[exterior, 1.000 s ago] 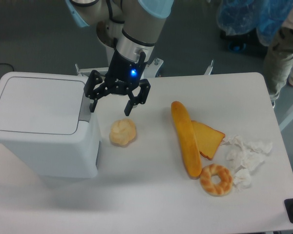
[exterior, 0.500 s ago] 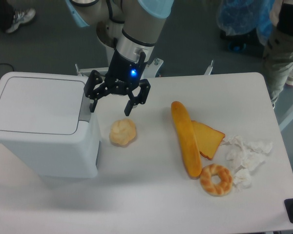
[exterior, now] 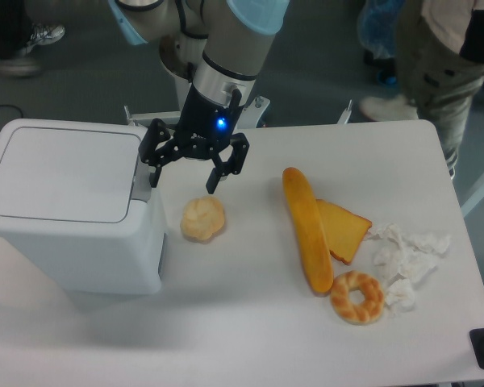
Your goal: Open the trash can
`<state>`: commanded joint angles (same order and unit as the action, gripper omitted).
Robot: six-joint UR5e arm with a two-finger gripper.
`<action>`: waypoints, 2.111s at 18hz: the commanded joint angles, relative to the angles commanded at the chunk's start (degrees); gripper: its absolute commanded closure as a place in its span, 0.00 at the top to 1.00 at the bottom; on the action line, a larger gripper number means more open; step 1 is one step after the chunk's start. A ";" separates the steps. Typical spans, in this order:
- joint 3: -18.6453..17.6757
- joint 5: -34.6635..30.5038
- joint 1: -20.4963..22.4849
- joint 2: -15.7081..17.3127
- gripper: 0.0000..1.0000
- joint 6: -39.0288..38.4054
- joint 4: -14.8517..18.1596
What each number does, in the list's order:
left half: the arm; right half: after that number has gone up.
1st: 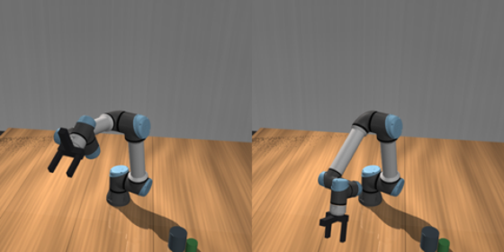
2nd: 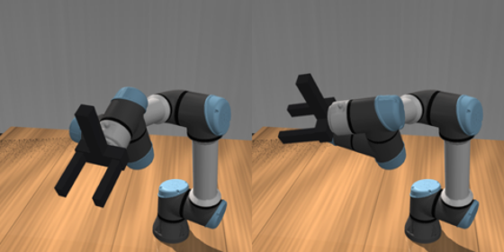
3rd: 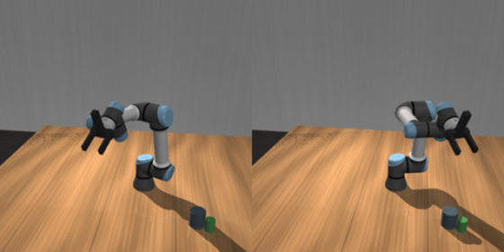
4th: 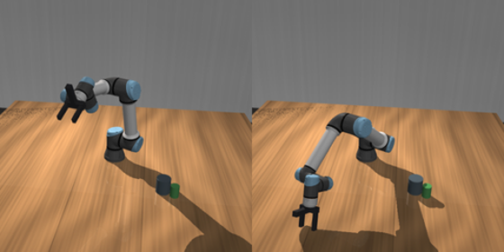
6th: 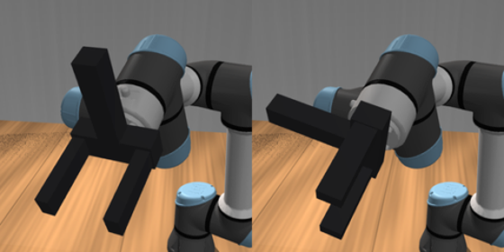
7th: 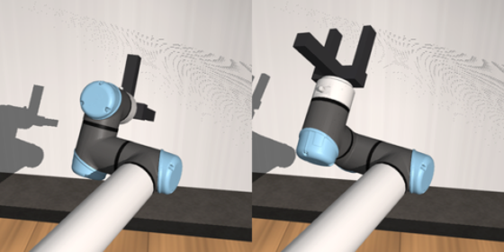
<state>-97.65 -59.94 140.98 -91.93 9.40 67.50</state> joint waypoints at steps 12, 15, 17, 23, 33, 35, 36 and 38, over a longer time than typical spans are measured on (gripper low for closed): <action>0.52 0.09 0.00 0.00 1.00 0.00 0.00; 2.80 0.09 0.35 0.00 1.00 0.96 -0.35; 4.82 0.09 0.70 0.00 1.00 1.23 -0.35; 8.61 -0.96 2.02 0.52 1.00 6.30 -0.62; 8.79 -15.80 2.64 2.64 1.00 31.36 -0.17; 8.79 -20.37 2.64 2.64 1.00 36.97 -0.26; 8.70 -22.30 2.55 2.64 1.00 40.22 -0.18; 8.61 -23.11 2.81 2.64 1.00 44.89 0.00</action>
<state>-89.03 -83.06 143.79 -89.30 54.30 67.50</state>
